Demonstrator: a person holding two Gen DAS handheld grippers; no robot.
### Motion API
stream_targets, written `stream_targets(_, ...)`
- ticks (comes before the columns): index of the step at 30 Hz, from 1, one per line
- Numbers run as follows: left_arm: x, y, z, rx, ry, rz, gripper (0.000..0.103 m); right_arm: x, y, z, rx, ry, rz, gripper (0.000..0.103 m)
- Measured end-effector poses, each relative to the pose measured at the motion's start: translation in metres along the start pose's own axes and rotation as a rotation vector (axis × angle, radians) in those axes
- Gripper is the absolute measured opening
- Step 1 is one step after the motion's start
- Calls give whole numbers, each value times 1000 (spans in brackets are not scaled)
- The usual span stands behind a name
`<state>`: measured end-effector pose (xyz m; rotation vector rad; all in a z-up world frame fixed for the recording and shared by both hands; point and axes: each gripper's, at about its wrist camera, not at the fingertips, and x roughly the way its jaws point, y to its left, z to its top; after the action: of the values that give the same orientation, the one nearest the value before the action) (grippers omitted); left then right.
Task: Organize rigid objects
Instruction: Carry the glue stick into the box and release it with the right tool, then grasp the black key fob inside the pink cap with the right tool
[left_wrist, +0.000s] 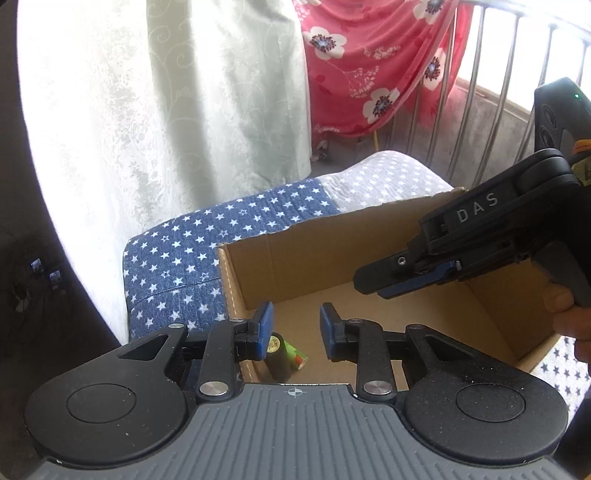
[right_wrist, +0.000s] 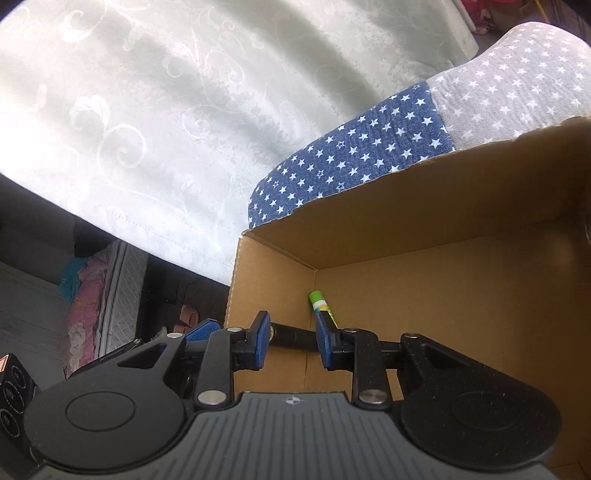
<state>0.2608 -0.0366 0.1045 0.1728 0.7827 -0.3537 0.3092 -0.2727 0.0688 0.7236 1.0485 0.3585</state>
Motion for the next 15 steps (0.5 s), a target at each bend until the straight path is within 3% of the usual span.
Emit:
stream_targets(9, -85, -25, -76, -14, -113, -56, 38, -103, 3, -95, -125, -157, 165, 30)
stream_targets(12, -96, -42, -112, -3, -115, -83, 38, -117, -10, -134, -144, -176, 184, 31)
stream_targets(15, -96, -60, -145, 9, -117, -108, 38, -111, -30, -163, -107, -139, 204, 34)
